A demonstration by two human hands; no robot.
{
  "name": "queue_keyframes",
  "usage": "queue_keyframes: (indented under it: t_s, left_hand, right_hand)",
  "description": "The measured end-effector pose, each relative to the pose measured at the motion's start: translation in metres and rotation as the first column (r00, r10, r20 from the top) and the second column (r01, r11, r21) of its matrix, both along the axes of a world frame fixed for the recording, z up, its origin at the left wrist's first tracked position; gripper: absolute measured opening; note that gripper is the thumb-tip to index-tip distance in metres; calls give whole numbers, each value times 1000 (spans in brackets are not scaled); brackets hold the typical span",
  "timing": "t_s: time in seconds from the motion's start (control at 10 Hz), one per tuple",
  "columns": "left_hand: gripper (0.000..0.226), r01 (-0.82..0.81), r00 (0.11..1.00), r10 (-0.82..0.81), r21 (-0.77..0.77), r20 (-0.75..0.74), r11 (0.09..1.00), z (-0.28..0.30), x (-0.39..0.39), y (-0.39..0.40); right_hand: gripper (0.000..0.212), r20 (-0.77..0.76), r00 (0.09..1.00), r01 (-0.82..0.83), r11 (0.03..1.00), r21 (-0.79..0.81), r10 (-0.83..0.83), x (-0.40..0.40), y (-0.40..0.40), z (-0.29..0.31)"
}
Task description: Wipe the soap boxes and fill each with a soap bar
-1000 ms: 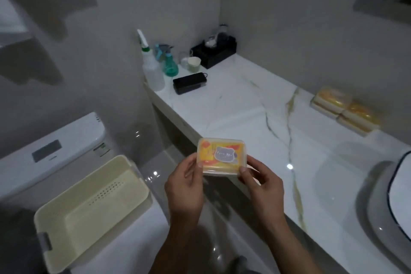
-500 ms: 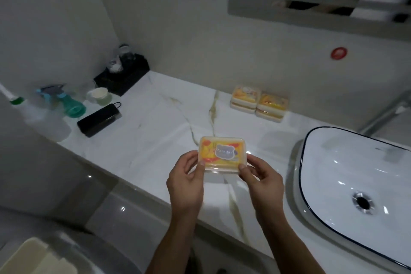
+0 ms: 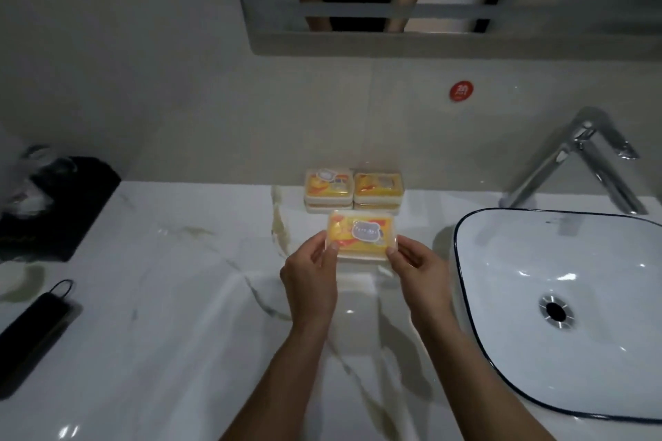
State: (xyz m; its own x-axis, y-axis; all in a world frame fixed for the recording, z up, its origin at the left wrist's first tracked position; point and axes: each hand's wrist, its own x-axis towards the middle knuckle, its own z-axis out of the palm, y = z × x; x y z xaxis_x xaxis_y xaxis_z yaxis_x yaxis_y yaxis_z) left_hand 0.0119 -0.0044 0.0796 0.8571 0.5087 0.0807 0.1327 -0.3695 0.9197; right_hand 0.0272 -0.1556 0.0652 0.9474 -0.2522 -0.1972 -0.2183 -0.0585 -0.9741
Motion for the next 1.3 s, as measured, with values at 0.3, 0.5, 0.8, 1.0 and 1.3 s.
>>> queue_keyframes:
  t_s: [0.3,0.5,0.8,1.0,1.3]
  left_hand:
    - [18,72,997,-73,-36,-17,997,-24,95,-15]
    - [21,86,995,-88,-31,-48,996,-33,154,-33]
    - [29,144,985,-141,32,-96,989,-60,209,-42]
    - [29,146,985,-141,46,-100,988,-67,212,-41]
    - [35,216,976,-198,286,-92,933,-57,191,-36]
  right_hand:
    - [19,2,995,101,984,-149,-102,86,-11,-20]
    - [22,-11,989,140,964,-225,-146,150,-30,-33]
    - [16,-93,986,105,955,-276,-135,206,-42,-49]
    - [15,-95,991,65,956,-285,-96,206,-42,-51]
    - [38,-133,987,41,944,-326,-88,191,-57,-27]
